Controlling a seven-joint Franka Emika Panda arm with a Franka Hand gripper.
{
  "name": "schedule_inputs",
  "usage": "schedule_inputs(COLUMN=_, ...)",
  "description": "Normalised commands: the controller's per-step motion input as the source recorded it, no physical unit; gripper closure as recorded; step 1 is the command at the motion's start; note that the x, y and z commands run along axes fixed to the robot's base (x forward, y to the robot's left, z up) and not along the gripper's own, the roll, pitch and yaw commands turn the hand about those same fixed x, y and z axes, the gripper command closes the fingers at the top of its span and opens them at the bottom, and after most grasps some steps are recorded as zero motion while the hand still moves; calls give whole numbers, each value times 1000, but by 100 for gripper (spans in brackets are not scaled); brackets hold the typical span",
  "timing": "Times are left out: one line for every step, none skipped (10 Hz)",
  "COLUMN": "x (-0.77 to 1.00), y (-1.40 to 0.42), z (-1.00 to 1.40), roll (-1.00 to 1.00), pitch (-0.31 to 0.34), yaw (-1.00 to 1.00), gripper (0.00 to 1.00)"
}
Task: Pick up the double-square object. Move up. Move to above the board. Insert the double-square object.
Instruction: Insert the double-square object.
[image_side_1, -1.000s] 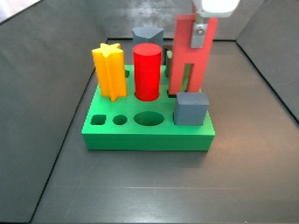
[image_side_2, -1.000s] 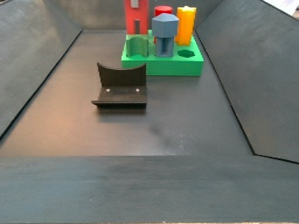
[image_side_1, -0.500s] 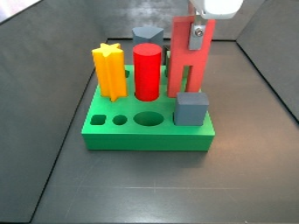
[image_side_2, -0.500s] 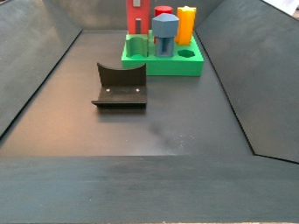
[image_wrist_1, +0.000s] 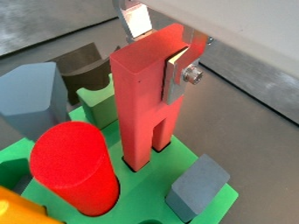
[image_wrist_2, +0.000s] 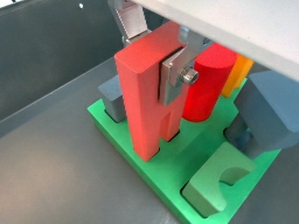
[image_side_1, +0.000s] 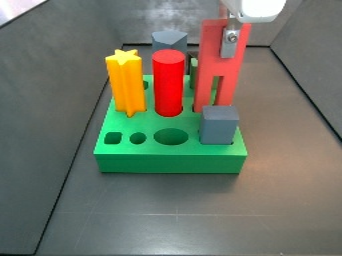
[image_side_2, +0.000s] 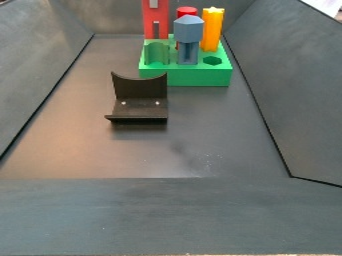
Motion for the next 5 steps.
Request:
schedule_inputs(x=23, y=0, z=-231, roll=0, pitch=-3, yaw=-326, gripper=100)
schedule_inputs(x=-100, y=0, z=-197, roll=0, pitch=-1, yaw=-306, gripper=100)
schedule_inputs(x=-166, y=0, z=-211, roll=0, pitch=-40, yaw=-66, gripper=100)
schedule_inputs(x=-340, y=0, z=-240, roll=0, pitch=-36, yaw=0, gripper=100)
schedule_inputs(x=-463, y=0, z=-200, roll=0, pitch=-26, yaw=0, gripper=100)
